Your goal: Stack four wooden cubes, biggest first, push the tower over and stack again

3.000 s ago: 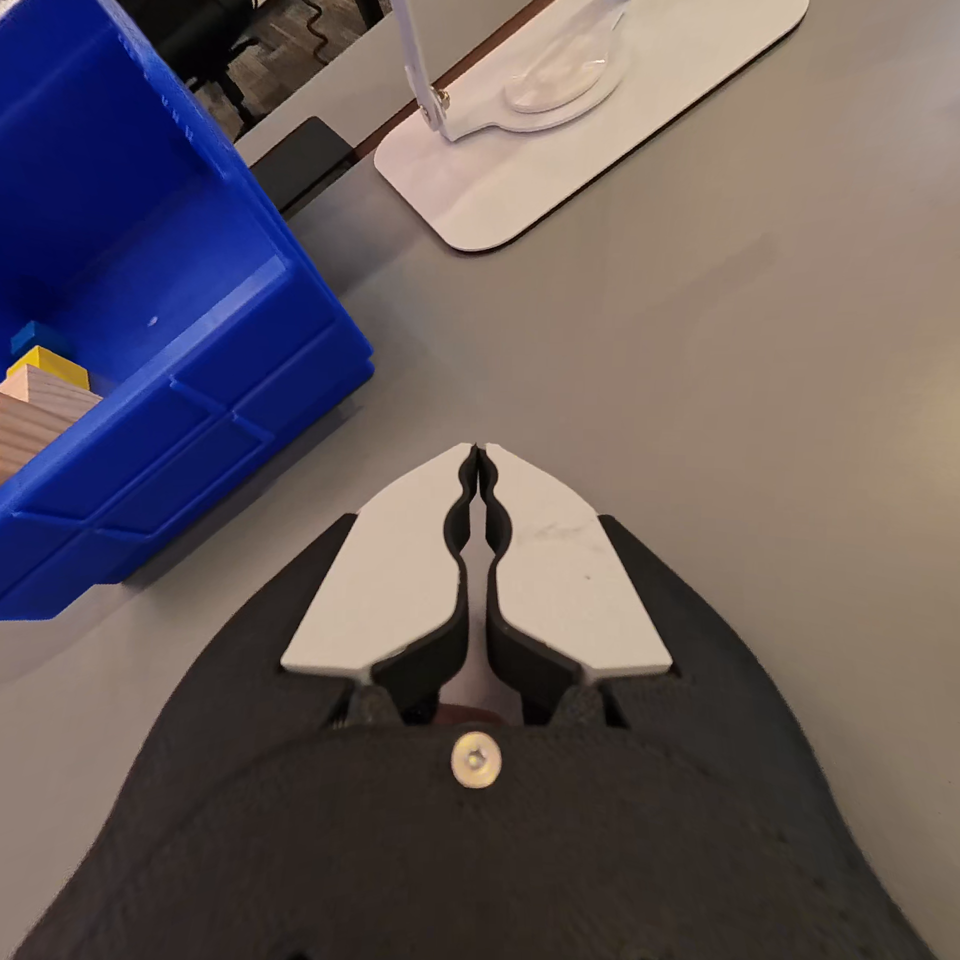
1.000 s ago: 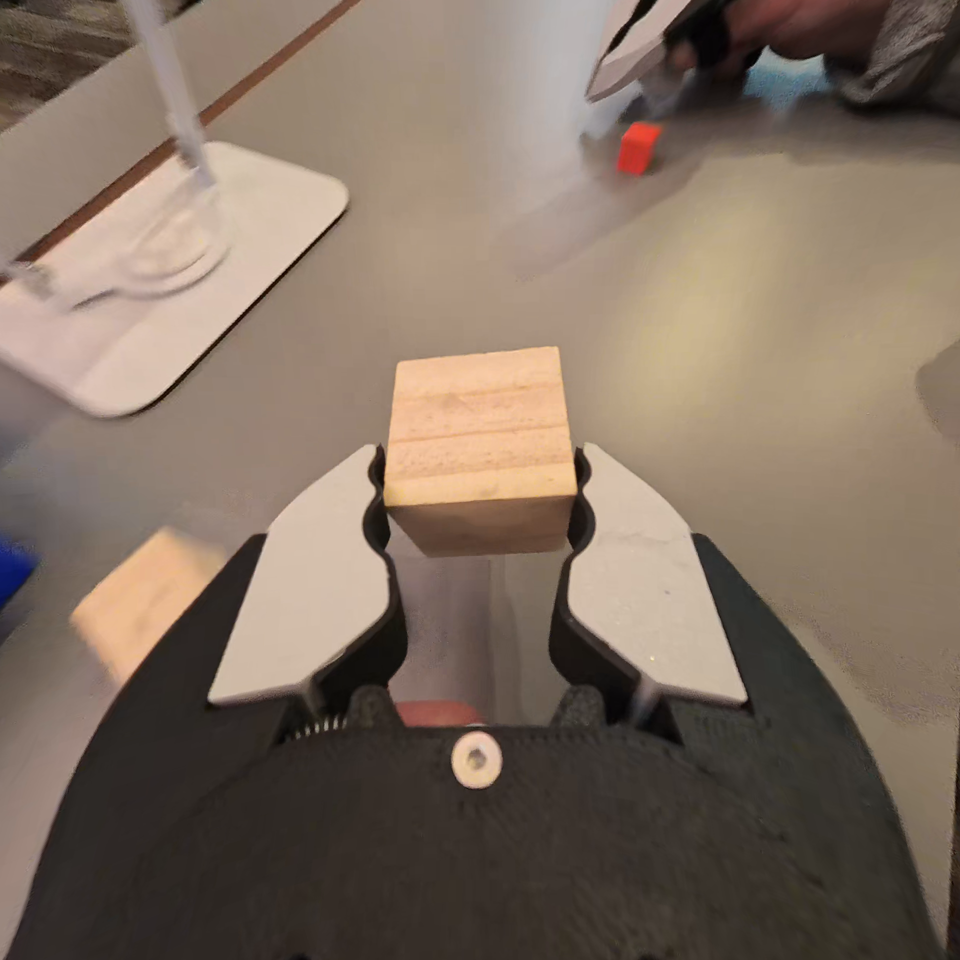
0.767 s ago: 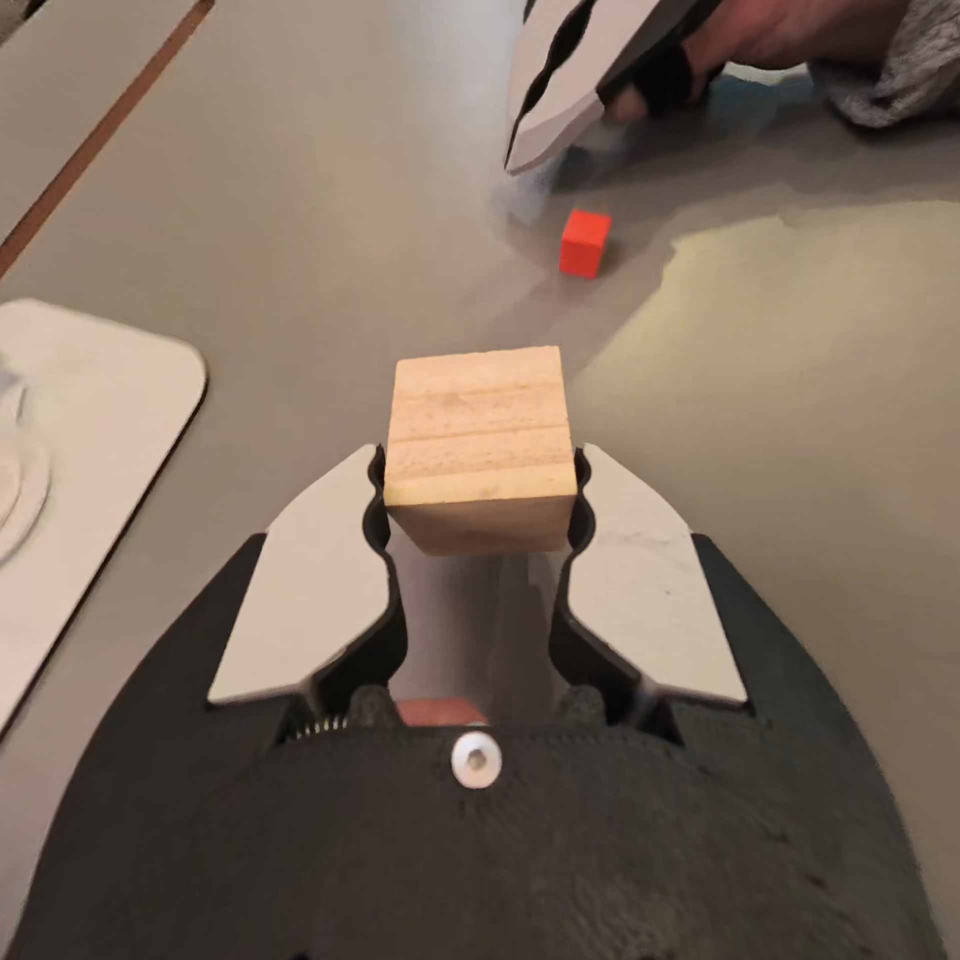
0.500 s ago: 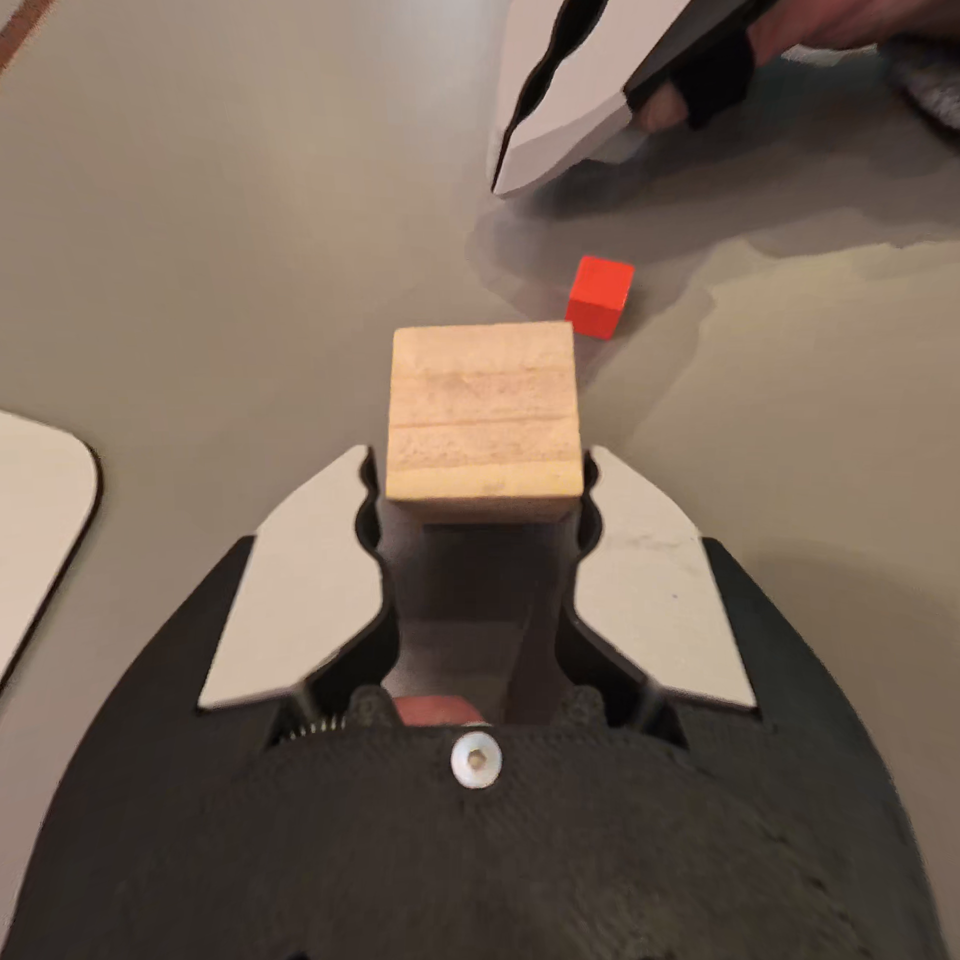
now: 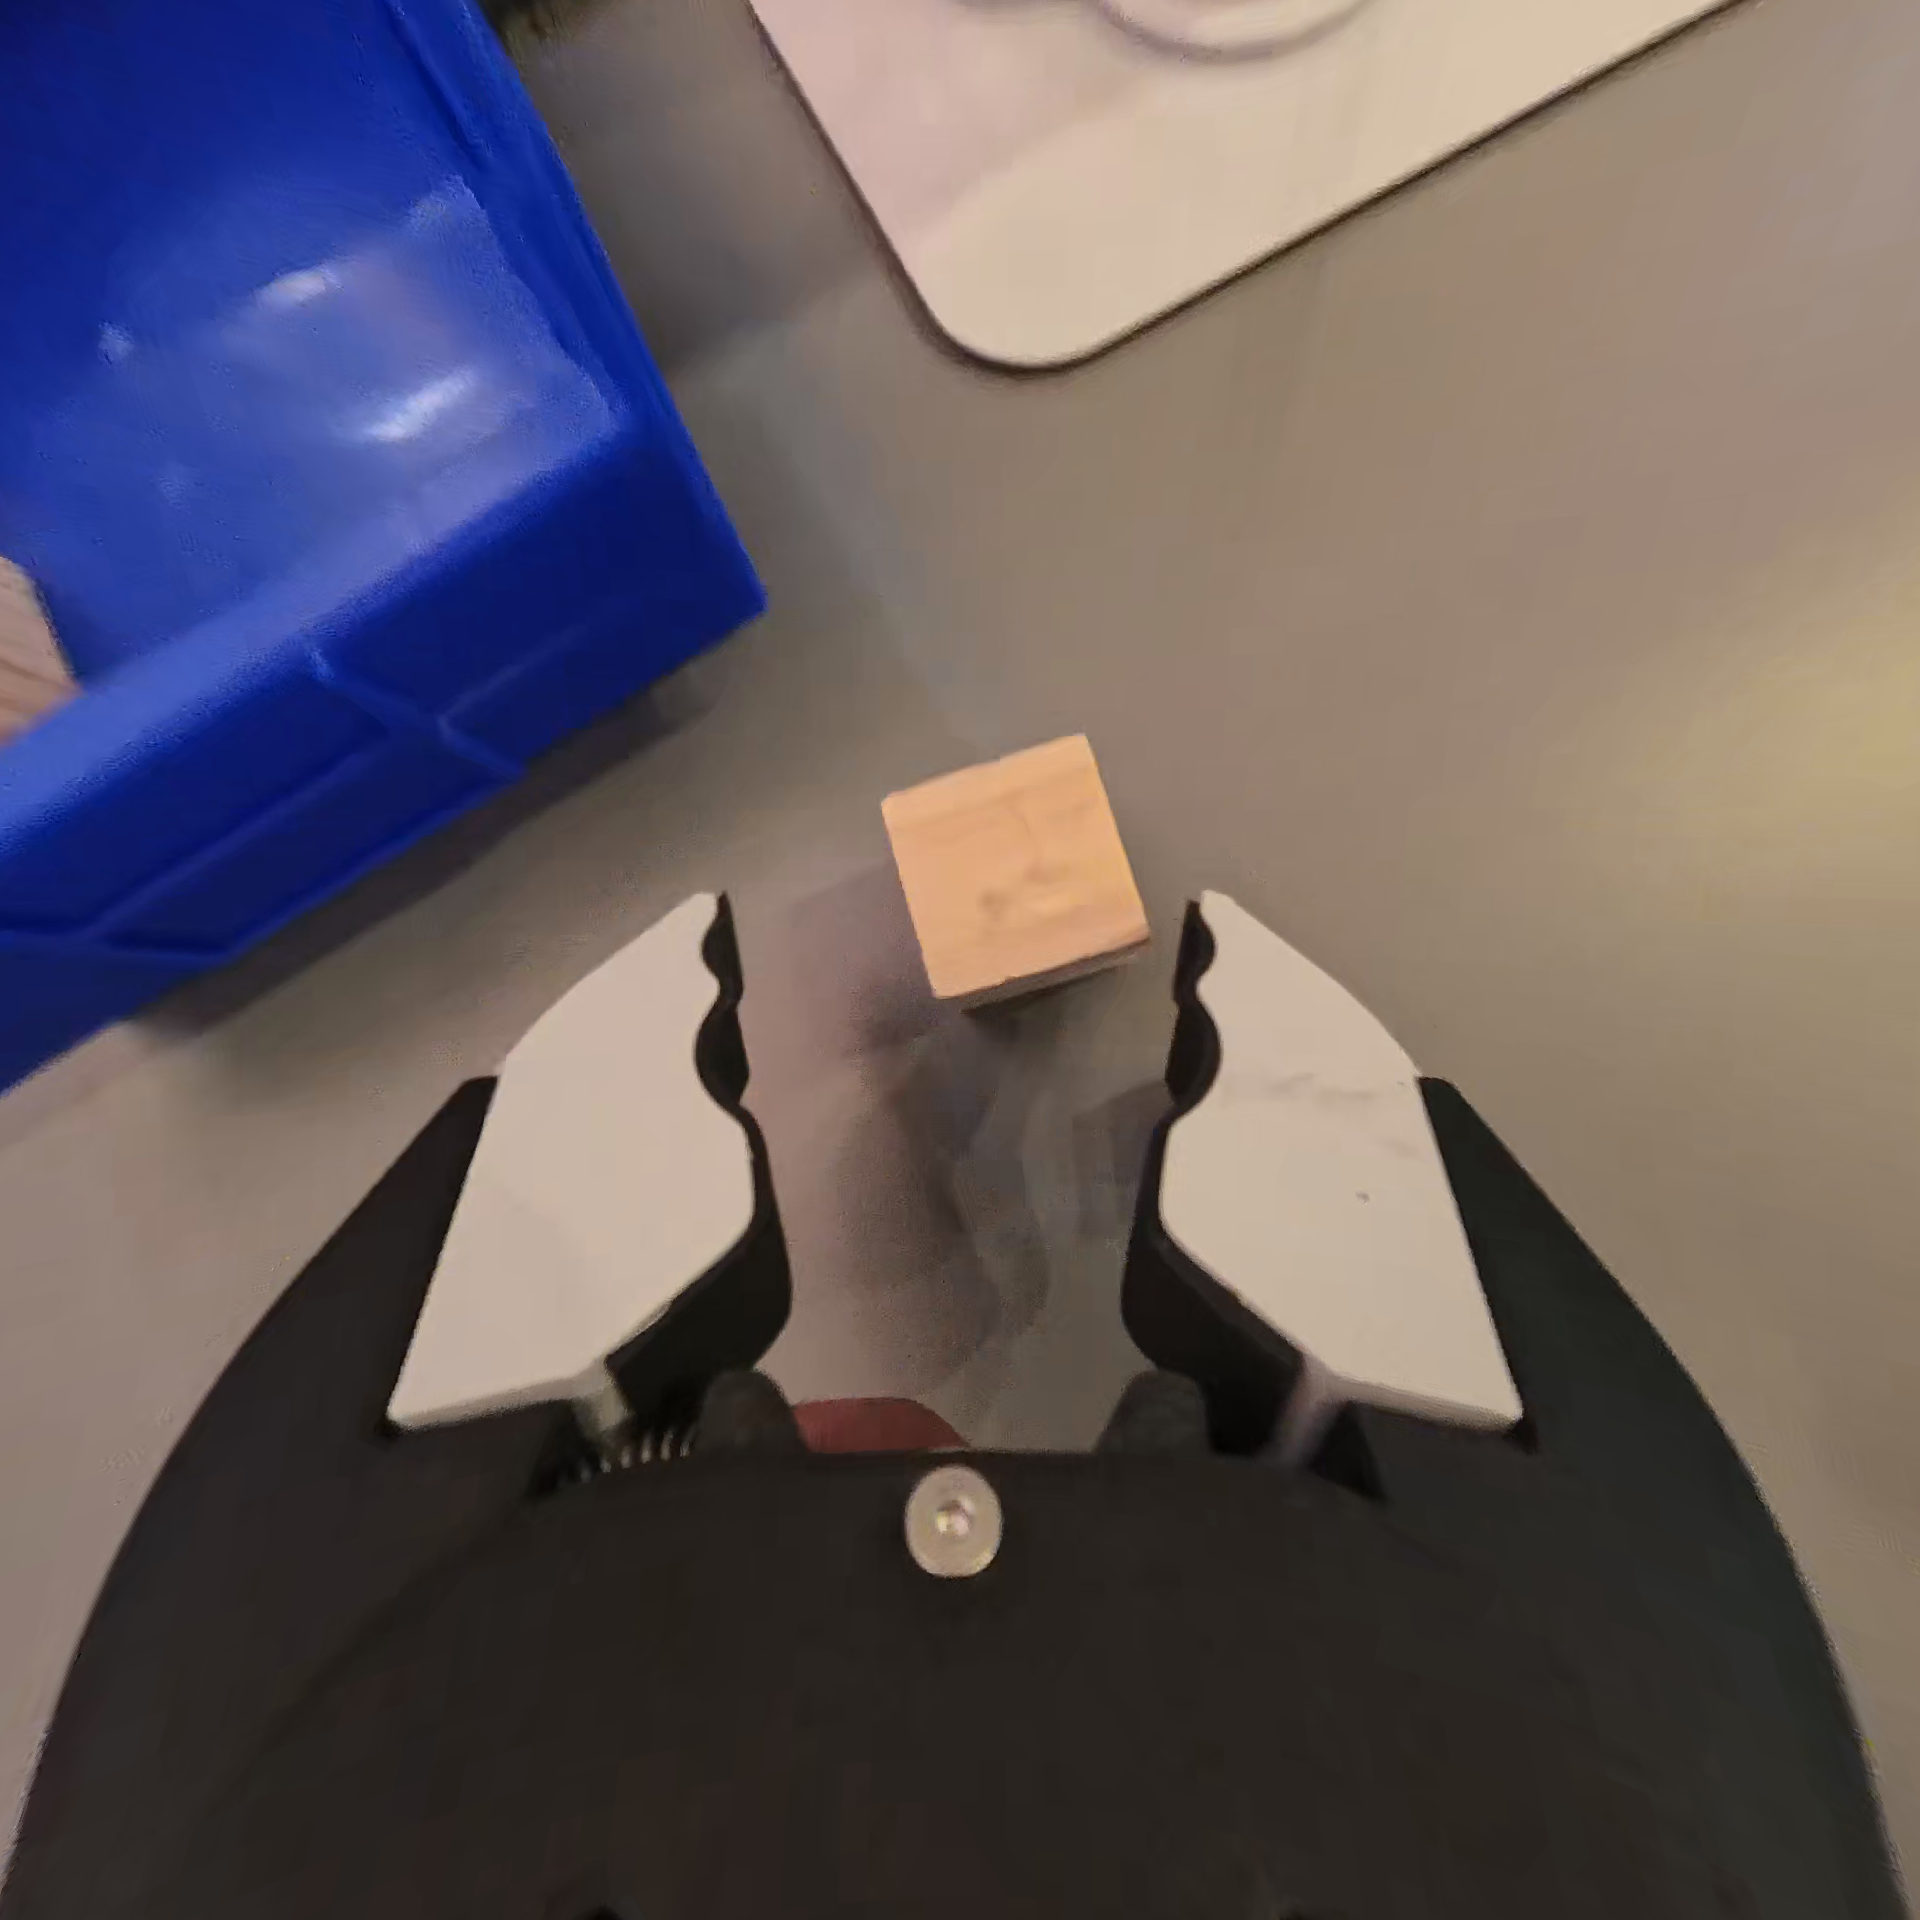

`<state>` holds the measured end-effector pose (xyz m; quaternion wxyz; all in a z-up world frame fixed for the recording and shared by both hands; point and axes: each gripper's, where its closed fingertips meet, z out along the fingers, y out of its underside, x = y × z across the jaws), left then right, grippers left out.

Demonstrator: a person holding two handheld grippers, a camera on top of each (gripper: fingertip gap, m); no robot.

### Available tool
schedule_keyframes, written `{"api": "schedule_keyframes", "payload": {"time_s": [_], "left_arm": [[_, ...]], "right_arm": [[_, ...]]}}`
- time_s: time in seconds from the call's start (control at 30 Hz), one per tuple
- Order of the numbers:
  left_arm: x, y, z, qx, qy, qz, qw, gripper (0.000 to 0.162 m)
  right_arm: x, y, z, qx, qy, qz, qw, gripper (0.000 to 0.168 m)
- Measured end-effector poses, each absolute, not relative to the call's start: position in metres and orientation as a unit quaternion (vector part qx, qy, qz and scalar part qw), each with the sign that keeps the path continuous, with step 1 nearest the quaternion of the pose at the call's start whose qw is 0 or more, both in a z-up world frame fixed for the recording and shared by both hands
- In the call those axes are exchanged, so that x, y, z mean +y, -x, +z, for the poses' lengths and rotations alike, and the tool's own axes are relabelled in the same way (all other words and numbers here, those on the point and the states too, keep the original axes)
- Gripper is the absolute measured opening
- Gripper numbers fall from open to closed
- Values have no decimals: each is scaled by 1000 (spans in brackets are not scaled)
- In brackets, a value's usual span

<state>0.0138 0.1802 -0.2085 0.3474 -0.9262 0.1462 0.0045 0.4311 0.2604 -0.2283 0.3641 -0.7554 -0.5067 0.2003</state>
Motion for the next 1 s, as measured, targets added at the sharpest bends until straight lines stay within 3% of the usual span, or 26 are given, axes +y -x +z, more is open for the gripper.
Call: {"api": "schedule_keyframes", "payload": {"time_s": [0.13, 0.27, 0.43, 0.6, 0.77, 0.87, 0.9, 0.93, 1.0], "left_arm": [[187, -27, -229, 158, 929, -23, 335, 49], [199, -52, -209, 199, 905, -28, 374, 48], [198, -186, -157, 358, 832, -133, 403, 48], [198, -307, -155, 505, 770, -166, 354, 48], [205, -338, -172, 550, 763, -170, 293, 48], [210, -334, -179, 548, 771, -161, 281, 55], [213, -328, -176, 542, 775, -147, 291, 82], [209, -323, -170, 537, 773, -154, 300, 94], [193, -301, -157, 526, 773, -165, 314, 88]], "right_arm": [[261, -432, -228, -504, 756, 201, 365, 0], [260, -431, -228, -506, 755, 204, 364, 0], [259, -431, -228, -509, 753, 207, 360, 0], [259, -431, -228, -510, 753, 207, 362, 0], [258, -431, -228, -511, 752, 208, 361, 0], [257, -430, -228, -513, 751, 211, 360, 0], [257, -430, -228, -512, 751, 212, 360, 0], [256, -430, -227, -511, 751, 214, 359, 0], [256, -431, -227, -510, 751, 217, 358, 0]]}}
